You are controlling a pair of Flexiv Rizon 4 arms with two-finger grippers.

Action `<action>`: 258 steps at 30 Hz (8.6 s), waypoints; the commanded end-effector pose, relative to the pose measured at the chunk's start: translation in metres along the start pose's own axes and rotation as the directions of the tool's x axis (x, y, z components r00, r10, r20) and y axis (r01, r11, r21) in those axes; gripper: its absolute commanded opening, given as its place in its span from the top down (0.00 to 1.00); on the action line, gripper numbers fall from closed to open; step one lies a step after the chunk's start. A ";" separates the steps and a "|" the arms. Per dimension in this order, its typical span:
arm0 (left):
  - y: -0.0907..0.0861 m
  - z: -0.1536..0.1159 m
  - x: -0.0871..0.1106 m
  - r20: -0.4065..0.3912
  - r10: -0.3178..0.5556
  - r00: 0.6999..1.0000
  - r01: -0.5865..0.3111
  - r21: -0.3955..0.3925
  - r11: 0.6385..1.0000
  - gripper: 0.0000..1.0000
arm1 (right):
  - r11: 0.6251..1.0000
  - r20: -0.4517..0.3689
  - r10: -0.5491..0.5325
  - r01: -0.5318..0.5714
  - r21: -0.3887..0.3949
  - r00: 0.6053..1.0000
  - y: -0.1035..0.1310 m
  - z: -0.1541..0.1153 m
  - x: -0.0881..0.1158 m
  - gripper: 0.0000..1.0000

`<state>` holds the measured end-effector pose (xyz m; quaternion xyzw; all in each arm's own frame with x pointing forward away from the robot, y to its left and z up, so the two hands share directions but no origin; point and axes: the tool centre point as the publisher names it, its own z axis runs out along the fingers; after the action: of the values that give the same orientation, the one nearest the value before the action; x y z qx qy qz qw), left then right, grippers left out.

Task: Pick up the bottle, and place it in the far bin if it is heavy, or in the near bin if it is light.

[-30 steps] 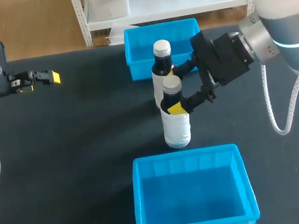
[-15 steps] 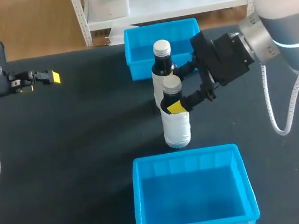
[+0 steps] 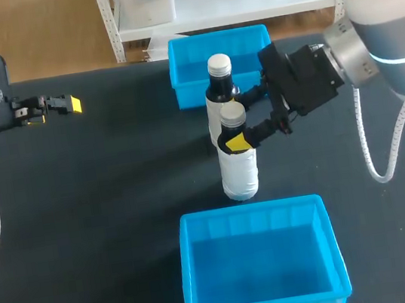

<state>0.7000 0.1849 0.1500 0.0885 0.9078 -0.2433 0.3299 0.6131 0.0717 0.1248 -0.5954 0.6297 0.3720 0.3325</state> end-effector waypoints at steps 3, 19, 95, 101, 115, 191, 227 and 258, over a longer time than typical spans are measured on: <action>0.000 0.000 0.000 0.000 0.000 1.000 0.000 0.000 1.000 0.00 | 1.000 0.002 -0.002 0.002 -0.003 1.000 0.000 0.001 0.001 0.33; 0.000 0.000 0.000 0.000 0.000 1.000 0.000 0.000 1.000 0.00 | 1.000 0.002 -0.002 0.002 -0.002 1.000 0.001 0.000 0.001 0.52; 0.000 0.000 0.000 0.000 0.000 1.000 0.000 0.000 1.000 0.00 | 0.999 0.014 0.002 -0.003 0.038 1.000 0.108 -0.083 -0.069 1.00; 0.000 0.000 0.000 0.000 0.000 1.000 0.000 0.000 1.000 0.00 | 1.000 0.019 -0.011 0.010 0.009 1.000 0.120 -0.062 -0.072 1.00; 0.000 0.000 0.000 0.000 0.000 1.000 0.000 0.000 1.000 0.00 | 0.999 0.072 -0.026 0.028 -0.021 0.997 0.145 -0.019 -0.073 1.00; 0.000 0.000 0.000 0.000 0.000 1.000 0.000 0.000 1.000 0.00 | 0.999 -0.021 0.035 -0.035 -0.004 0.999 0.131 0.008 -0.011 0.00; 0.000 0.000 0.000 0.000 0.000 1.000 0.000 0.000 1.000 0.00 | 0.993 -0.064 0.034 -0.026 0.116 0.997 -0.042 -0.123 0.036 0.00; 0.000 0.000 0.000 0.000 0.000 1.000 0.000 0.000 1.000 0.00 | 0.999 -0.020 -0.021 0.020 -0.024 1.000 -0.134 -0.043 0.008 0.00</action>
<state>0.7000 0.1849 0.1500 0.0885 0.9078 -0.2433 0.3299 0.7399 0.0232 0.1325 -0.6000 0.6338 0.3509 0.3393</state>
